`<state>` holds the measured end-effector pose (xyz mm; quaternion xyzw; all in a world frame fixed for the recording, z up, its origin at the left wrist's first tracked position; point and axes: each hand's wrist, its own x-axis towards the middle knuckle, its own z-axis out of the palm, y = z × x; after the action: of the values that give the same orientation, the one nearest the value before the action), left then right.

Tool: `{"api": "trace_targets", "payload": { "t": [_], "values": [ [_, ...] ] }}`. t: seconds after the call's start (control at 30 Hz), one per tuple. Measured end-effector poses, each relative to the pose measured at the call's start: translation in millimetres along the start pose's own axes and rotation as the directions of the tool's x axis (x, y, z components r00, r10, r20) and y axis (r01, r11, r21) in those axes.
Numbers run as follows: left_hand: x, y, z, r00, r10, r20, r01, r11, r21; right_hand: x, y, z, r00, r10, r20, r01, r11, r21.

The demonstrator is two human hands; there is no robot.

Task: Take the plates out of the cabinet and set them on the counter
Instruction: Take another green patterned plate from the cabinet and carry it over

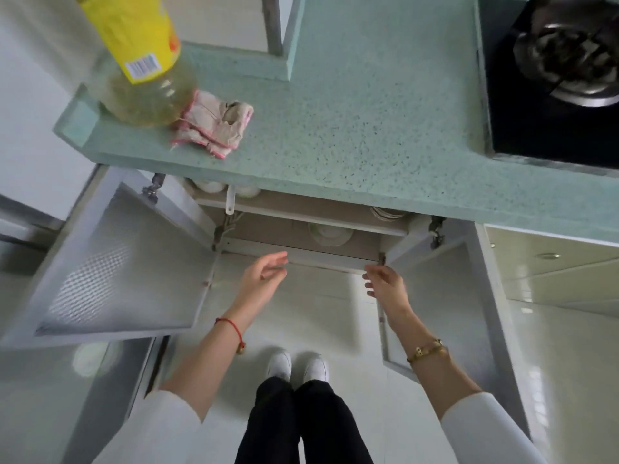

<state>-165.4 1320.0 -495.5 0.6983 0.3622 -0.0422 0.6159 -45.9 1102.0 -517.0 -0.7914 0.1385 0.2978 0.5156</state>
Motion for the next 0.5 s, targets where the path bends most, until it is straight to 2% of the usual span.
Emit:
{"api": "trace_targets", "payload": {
  "t": [0.2, 0.37, 0.5],
  "values": [
    [143, -104, 43, 0.999, -0.051, 0.006, 0.051, 0.997, 0.051, 146, 88, 56, 0.999, 0.032, -0.028, -0.032, 0.999, -0.025],
    [269, -191, 81, 1.000, -0.021, -0.004, 0.021, 0.996, 0.089, 272, 153, 101, 0.992, -0.042, -0.116, 0.034, 0.997, -0.065],
    [365, -246, 117, 1.000, -0.016, -0.022, 0.018, 0.996, 0.091, 358, 192, 128, 0.982, -0.134, -0.134, 0.113, 0.981, -0.155]
  ]
}}
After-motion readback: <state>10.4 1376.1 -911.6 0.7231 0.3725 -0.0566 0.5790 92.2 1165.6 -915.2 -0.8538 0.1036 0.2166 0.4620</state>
